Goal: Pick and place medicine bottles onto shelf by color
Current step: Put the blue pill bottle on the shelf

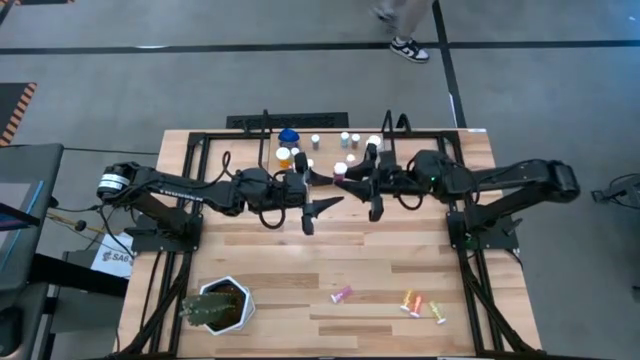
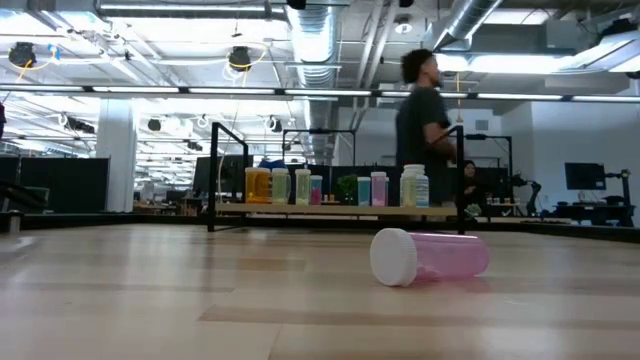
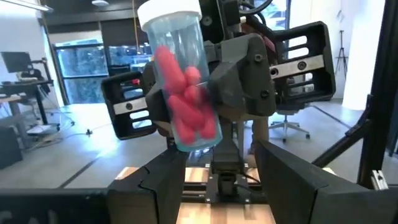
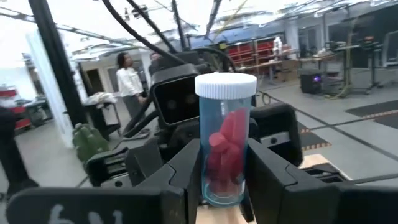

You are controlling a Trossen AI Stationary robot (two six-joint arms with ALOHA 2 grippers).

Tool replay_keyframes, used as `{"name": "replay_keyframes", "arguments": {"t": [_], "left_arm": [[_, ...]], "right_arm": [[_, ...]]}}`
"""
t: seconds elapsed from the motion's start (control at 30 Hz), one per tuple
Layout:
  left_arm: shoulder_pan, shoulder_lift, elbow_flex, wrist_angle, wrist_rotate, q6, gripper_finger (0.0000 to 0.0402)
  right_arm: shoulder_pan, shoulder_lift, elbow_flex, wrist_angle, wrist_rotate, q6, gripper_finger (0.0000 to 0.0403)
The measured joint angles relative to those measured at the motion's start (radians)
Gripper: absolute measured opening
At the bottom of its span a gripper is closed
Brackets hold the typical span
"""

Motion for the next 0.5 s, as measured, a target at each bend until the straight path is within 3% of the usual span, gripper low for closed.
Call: {"name": "replay_keyframes", "arguments": {"t": [0.5], "left_arm": [[0.000, -0.001, -0.001, -0.014, 0.043, -0.057, 0.0179]], "right_arm": [[0.039, 0.000, 0.000, -0.060, -0.009, -0.020, 0.0123]]}}
